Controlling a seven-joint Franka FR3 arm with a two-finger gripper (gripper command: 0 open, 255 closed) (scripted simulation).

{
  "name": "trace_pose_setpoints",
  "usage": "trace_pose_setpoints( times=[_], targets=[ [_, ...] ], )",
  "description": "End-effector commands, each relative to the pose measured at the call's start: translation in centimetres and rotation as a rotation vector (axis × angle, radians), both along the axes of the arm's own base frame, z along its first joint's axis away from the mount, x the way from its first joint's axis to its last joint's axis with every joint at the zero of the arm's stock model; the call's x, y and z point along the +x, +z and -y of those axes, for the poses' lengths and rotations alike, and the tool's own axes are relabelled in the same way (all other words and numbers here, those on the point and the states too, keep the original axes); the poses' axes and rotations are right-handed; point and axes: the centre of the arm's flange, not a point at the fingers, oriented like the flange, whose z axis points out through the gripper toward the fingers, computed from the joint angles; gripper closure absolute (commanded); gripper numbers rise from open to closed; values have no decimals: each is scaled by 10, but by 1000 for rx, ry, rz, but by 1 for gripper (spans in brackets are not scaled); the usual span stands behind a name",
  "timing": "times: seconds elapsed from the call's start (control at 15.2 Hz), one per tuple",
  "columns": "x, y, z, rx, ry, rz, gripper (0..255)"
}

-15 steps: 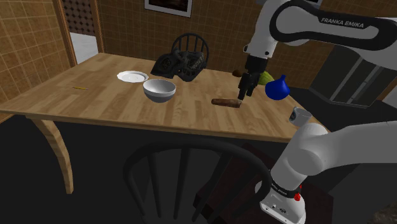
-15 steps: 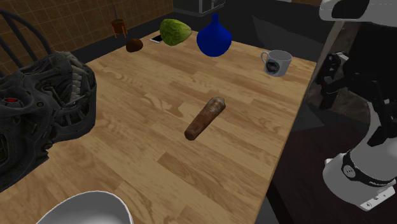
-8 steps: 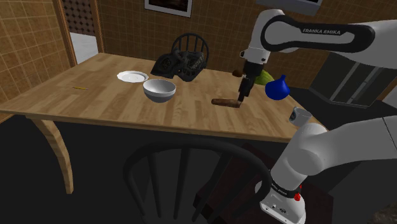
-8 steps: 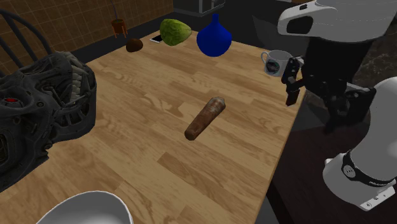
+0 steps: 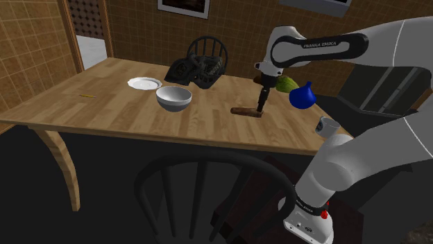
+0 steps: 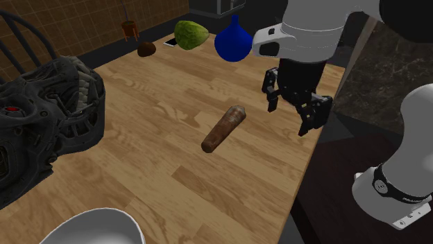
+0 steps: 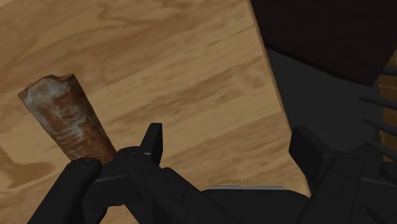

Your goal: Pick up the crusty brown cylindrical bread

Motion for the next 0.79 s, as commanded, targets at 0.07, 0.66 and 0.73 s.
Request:
trace_pose_setpoints(
  times=[0.07, 0.66, 0.73],
  targets=[
    [21, -19, 25, -23, 74, 9, 0],
    [94, -66, 90, -87, 282, 35, 0],
    [103, -71, 96, -94, 305, 38, 0]
  ],
)
